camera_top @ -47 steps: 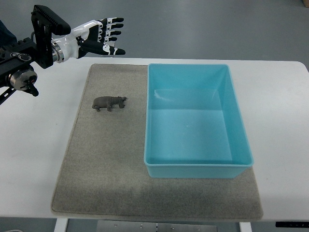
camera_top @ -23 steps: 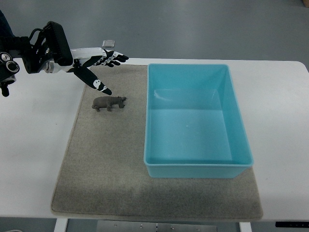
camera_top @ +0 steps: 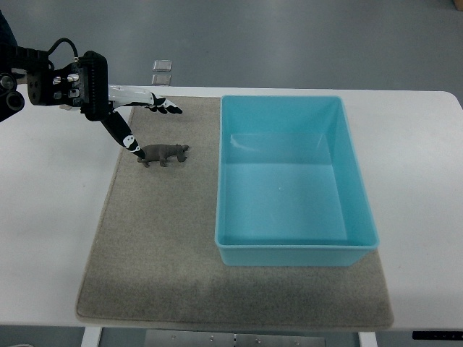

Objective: Place brown hippo in blue box with left hand
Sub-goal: 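Lower the left hand onto the brown hippo and close fingers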

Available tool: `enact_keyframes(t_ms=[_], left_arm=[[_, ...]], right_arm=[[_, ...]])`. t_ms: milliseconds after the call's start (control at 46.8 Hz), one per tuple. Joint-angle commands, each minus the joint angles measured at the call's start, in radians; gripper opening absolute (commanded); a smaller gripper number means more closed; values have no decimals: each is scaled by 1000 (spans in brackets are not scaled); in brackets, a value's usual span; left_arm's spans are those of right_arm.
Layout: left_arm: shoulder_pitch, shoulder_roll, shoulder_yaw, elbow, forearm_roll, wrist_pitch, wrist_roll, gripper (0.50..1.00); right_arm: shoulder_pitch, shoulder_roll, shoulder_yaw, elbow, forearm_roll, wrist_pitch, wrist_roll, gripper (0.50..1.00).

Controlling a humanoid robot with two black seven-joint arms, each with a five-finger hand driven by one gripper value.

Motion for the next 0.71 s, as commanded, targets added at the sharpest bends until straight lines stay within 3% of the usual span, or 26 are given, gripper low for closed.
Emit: enact_keyframes(t_ms=[0,342,684], left_arm=[[6,-9,2,1,81,10,3,999],[42,-67,4,8,175,43,20,996],[50,-95,4,18,172,51,76,999]], right_arm=[[0,0,0,0,0,0,0,936],[0,0,0,0,0,0,0,936],[0,0,0,0,0,0,0,936]])
